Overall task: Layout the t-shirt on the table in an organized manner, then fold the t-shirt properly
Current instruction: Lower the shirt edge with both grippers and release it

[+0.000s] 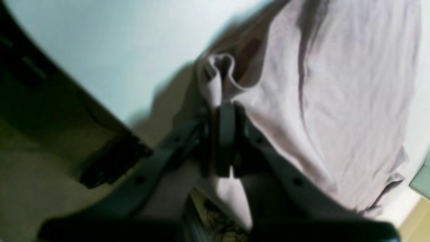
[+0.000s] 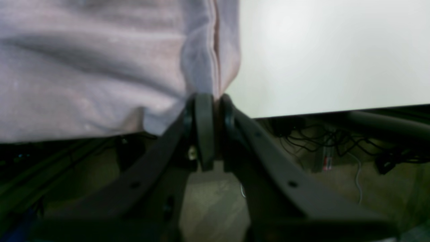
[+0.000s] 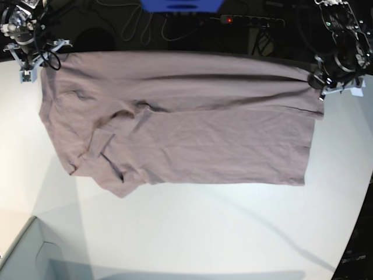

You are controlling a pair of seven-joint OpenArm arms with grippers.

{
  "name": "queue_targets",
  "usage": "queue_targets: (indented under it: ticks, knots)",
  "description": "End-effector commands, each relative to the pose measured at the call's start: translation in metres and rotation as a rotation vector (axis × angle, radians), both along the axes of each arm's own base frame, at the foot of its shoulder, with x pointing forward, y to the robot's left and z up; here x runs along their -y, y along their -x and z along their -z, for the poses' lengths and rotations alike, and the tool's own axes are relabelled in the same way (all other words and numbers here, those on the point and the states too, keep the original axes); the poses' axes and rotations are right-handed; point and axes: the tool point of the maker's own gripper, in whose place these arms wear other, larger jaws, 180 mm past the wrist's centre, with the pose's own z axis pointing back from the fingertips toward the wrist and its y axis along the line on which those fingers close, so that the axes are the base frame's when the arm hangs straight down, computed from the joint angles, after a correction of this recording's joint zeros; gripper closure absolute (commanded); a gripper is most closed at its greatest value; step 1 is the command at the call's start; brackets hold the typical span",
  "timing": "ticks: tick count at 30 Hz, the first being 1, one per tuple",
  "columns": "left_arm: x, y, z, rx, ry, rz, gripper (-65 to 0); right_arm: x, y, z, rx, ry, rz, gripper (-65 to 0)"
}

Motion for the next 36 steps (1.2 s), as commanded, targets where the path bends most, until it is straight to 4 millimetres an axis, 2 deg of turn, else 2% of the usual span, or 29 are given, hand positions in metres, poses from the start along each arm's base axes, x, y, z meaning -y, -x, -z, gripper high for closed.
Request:
queue_targets:
  ticks: [1,2,6,9,13,15,19,21,24,27,30,33,36]
  knots:
    - [-0.007,-0.009,-0.01,0.032,-0.02,0.0,-0.1,0.005,-0.005,-0.008,0.03,0.018,0.0,0.0]
    - [-0.007,-0.01,-0.011,0.032,-0.022,0.003,0.0,0.006,-0.005,-0.008,0.029,0.019,-0.001,-0.1]
    - [-0.006,-0.011,-0.011,0.033,-0.013,0.007,-0.4,0.004,-0.006,-0.007,0.029,0.017,-0.005,-12.7]
    - [-0.006,-0.01,-0.011,0.033,-0.01,0.006,-6.2,0.007,-0.007,-0.012,0.038,0.029,-0.004,-21.7]
    - [-0.007,-0.011,-0.014,0.04,-0.017,0.008,-21.8,0.016,-0.015,-0.032,0.086,0.075,0.01,-25.6]
    - [-0.007,-0.011,-0.014,0.04,-0.018,0.007,-30.3,0.02,-0.018,-0.043,0.114,0.097,0.028,-25.6]
    - [-0.006,-0.011,-0.014,0.039,-0.016,0.006,-44.7,0.028,-0.037,-0.064,0.183,0.133,0.046,-25.7]
    - [-0.006,-0.011,-0.014,0.04,-0.016,0.006,-50.8,0.026,-0.053,-0.07,0.217,0.132,0.038,-27.5]
    - [-0.007,-0.015,-0.019,0.056,-0.026,0.01,-56.5,0.015,-0.09,-0.082,0.292,0.116,0.003,-32.7]
    - [-0.009,-0.026,-0.034,0.1,-0.054,0.02,-58.6,-0.008,-0.139,-0.101,0.379,0.097,-0.087,-35.8]
    - [-0.009,-0.039,-0.048,0.143,-0.072,0.03,-58.8,-0.038,-0.183,-0.106,0.423,0.054,-0.195,-36.0]
    - [-0.009,-0.05,-0.061,0.181,-0.089,0.037,-58.9,-0.059,-0.219,-0.097,0.419,-0.008,-0.263,-36.0]
    - [-0.01,-0.059,-0.071,0.212,-0.099,0.04,-58.9,-0.064,-0.244,-0.079,0.38,-0.07,-0.284,-36.1]
